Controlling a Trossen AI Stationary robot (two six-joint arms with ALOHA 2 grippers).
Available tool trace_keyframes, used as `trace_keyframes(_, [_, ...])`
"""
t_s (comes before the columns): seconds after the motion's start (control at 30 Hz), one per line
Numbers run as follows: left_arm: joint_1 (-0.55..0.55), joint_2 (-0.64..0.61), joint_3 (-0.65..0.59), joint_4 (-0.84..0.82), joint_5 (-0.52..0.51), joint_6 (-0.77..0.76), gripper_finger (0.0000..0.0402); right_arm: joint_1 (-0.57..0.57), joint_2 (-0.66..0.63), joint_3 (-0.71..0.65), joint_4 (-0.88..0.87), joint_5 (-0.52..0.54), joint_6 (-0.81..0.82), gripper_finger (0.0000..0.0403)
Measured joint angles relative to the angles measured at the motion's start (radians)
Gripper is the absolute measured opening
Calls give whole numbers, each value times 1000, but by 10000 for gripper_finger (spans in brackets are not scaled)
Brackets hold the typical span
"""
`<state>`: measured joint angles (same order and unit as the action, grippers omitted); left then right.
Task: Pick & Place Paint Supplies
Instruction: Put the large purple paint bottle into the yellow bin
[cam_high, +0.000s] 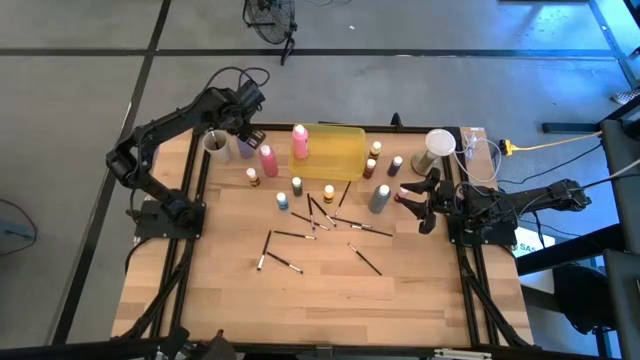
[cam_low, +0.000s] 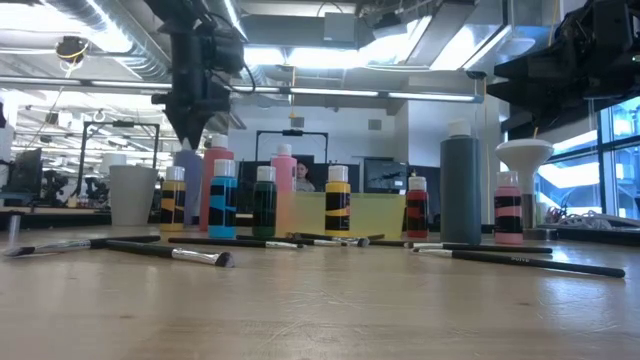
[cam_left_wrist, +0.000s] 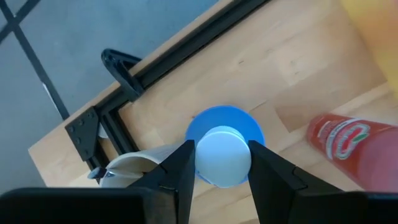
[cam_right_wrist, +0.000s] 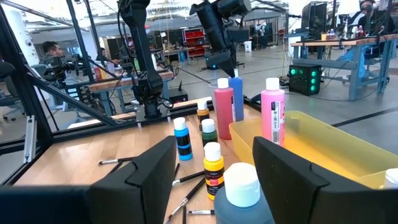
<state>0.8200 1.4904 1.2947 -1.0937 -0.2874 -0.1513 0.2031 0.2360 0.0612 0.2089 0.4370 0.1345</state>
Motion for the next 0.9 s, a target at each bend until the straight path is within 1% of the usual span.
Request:
trace_keyframes(0.2, [-2, -33, 33, -25, -4, 2, 118, 0, 0, 0, 0, 0, 0, 215])
trace_keyframes(0.43, [-14, -85, 116, -62, -17, 15, 118, 0, 0, 0, 0, 0, 0, 215])
trace_keyframes(0.53, [-33, -96, 182, -99, -32, -2, 118, 0, 0, 0, 0, 0, 0, 215])
trace_keyframes(0.73, [-92, -98, 362, -209, -165, -20, 118, 0, 0, 0, 0, -1, 0, 215])
trace_keyframes(0.9, [-170, -98, 499, -253, -175, -29, 118, 0, 0, 0, -2, -4, 16, 215])
